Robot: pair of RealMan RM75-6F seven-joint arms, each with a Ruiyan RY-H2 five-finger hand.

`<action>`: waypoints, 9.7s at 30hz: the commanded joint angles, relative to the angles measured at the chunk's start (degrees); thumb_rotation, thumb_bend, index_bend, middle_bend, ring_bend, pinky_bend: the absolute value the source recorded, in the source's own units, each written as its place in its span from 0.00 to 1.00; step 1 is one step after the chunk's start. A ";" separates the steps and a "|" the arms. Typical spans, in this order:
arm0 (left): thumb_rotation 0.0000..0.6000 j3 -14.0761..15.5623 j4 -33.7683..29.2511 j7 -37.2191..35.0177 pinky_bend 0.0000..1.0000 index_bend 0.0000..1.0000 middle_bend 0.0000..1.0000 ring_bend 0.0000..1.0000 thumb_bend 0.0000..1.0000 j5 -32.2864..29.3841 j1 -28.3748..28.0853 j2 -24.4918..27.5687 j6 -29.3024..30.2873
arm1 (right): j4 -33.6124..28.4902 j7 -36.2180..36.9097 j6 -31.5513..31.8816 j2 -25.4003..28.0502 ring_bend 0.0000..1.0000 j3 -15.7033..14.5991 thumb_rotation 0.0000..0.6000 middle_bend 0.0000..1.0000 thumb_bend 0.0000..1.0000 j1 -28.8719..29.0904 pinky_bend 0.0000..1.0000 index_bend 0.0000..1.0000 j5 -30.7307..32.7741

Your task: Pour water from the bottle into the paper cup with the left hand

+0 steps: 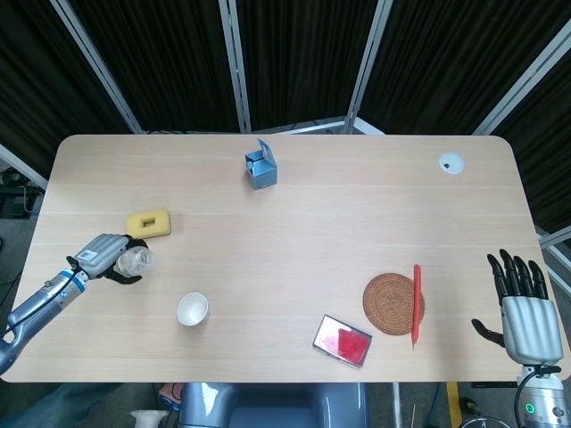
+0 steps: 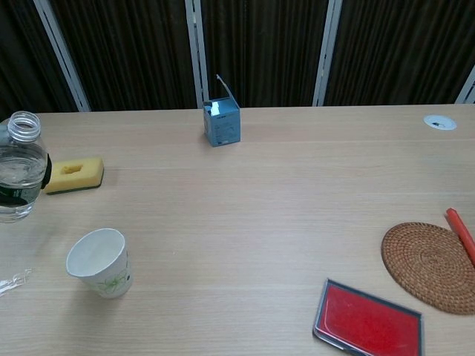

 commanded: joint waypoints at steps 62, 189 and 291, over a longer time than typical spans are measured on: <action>1.00 2.04 8.24 46.92 0.41 0.68 0.50 0.37 0.48 4.68 -1.43 -9.83 5.96 | 0.48 0.57 -0.01 0.34 0.00 0.94 1.00 0.00 0.00 -0.04 0.00 0.00 2.58; 1.00 -9.31 5.50 -16.61 0.41 0.68 0.50 0.37 0.46 -11.83 -2.85 -20.12 2.94 | 1.49 0.08 -1.72 0.10 0.00 1.14 1.00 0.00 0.00 0.62 0.00 0.00 5.10; 1.00 -4.27 -38.06 51.40 0.00 0.00 0.00 0.00 0.04 -11.89 26.79 11.50 40.30 | -2.39 6.80 2.43 5.07 0.00 -1.72 1.00 0.00 0.00 -1.60 0.00 0.00 -4.37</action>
